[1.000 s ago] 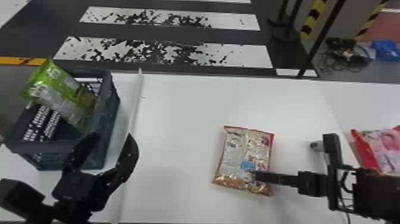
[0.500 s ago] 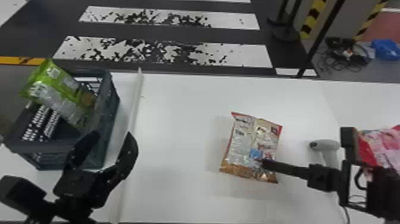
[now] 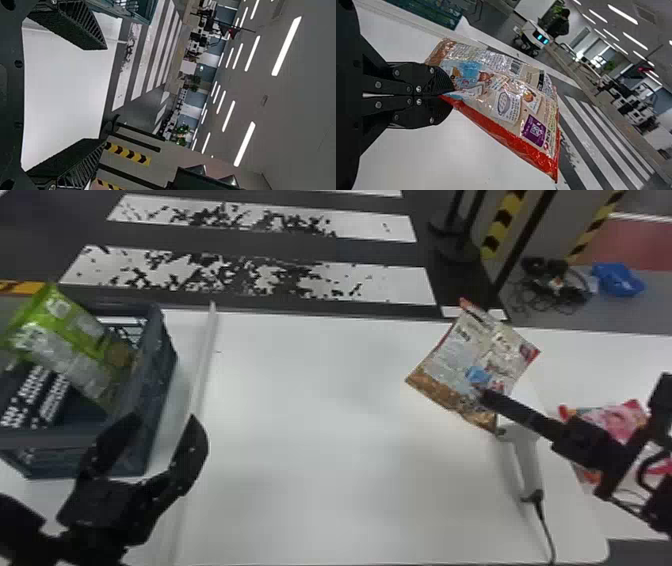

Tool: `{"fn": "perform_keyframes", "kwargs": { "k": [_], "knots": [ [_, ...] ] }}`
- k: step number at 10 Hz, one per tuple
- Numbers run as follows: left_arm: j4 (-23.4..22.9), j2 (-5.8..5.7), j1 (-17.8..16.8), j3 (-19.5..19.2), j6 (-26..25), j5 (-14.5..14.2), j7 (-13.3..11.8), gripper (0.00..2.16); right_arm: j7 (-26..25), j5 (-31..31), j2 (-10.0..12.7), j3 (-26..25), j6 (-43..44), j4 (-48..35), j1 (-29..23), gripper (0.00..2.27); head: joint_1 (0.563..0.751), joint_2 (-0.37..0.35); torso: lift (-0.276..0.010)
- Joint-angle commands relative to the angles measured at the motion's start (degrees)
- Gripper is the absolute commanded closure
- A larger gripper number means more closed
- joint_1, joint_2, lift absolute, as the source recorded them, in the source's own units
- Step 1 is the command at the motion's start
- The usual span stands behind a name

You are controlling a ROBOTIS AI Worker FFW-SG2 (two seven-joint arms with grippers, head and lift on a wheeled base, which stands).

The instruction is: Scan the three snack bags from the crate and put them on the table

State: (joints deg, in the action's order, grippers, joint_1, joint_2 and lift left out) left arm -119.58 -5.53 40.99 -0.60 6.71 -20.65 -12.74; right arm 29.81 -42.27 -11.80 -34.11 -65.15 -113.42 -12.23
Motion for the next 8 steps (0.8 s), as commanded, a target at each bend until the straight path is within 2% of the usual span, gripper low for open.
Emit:
{"fn": "perform_keyframes", "kwargs": {
  "k": [1,3,5,6,7,8],
  "knots": [
    [-0.21,0.0,0.14,0.16,0.0,0.18,0.0,0.04,-5.38,-0.36,0.11,-1.84,6.12,4.35,3.79,2.16,0.695,-0.157,-0.094],
    [-0.3,-0.27,0.76,0.25,0.0,0.35,0.0,0.04,-13.02,0.35,-0.33,-2.28,17.55,15.42,7.92,2.16,0.695,-0.254,-0.094],
    [-0.83,-0.35,1.63,0.08,0.0,0.53,0.0,0.04,-26.65,2.72,-0.59,-1.22,28.8,23.86,10.91,2.16,0.695,-0.321,-0.094],
    [-1.53,-0.44,2.34,0.16,0.0,1.23,0.0,0.04,-31.13,2.72,-1.38,-1.05,33.54,29.75,13.11,2.16,0.695,-0.35,-0.094],
    [-1.97,-0.44,2.78,0.16,0.0,1.67,0.0,0.04,-33.24,2.9,-2.61,0.27,40.05,35.46,14.78,2.16,0.695,-0.35,-0.094],
    [-2.23,-0.44,3.22,0.16,0.0,1.67,0.0,0.04,-33.15,2.98,-3.58,0.71,43.04,41.26,16.97,2.16,0.695,-0.35,-0.094]
  ]
}}
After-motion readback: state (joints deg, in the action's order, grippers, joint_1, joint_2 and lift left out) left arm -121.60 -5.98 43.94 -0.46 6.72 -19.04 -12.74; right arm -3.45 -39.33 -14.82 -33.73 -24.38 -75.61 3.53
